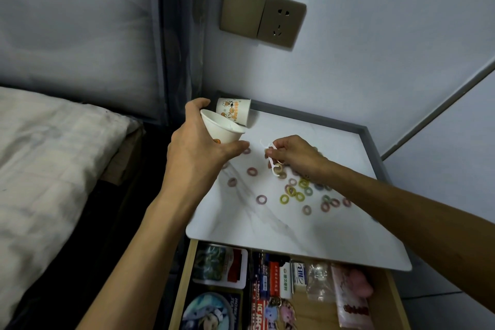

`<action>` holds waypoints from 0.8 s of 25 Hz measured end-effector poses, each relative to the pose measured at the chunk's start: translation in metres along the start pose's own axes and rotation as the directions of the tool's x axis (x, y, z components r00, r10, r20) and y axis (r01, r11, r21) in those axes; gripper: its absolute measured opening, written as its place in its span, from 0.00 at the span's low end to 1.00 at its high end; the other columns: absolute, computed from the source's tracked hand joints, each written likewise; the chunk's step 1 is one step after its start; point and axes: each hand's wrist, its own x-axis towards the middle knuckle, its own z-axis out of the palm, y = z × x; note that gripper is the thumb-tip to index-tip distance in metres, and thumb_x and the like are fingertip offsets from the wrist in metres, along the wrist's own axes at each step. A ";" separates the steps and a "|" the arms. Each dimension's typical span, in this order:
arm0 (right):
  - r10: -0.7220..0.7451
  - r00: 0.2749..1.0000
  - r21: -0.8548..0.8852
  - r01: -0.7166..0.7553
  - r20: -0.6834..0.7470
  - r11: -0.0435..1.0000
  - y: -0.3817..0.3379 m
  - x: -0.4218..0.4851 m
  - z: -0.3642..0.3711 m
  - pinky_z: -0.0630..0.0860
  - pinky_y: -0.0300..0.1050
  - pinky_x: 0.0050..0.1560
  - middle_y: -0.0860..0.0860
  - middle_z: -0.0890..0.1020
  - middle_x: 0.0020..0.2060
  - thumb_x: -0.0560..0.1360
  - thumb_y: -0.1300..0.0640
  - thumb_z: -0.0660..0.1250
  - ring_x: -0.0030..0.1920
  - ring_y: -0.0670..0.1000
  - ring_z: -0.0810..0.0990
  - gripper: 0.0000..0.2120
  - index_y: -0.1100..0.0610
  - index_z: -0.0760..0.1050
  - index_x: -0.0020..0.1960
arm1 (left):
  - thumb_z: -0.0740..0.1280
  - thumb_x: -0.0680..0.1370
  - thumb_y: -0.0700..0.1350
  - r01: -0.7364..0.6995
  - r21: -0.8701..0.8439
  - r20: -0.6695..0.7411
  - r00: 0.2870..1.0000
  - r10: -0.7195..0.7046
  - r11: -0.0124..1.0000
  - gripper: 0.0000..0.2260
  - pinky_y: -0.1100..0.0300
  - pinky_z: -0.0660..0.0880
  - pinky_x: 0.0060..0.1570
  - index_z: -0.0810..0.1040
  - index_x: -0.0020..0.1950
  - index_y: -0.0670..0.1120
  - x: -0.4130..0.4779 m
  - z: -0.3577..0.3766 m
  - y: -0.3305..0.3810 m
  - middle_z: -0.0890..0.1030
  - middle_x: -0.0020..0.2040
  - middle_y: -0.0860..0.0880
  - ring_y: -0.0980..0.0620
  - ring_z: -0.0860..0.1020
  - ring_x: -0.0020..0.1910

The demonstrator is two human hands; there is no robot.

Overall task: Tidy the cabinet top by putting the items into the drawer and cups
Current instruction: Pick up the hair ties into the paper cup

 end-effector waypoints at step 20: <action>-0.554 0.799 -0.486 0.590 0.235 0.645 -0.108 -0.015 -0.044 0.70 0.37 0.38 0.46 0.79 0.33 0.81 0.54 0.62 0.35 0.43 0.76 0.11 0.57 0.79 0.44 | 0.80 0.65 0.50 -0.046 0.015 0.065 0.997 0.045 0.999 0.38 0.71 0.70 0.38 0.65 0.70 0.55 -0.002 0.009 -0.003 0.76 0.52 0.57 0.56 0.77 0.45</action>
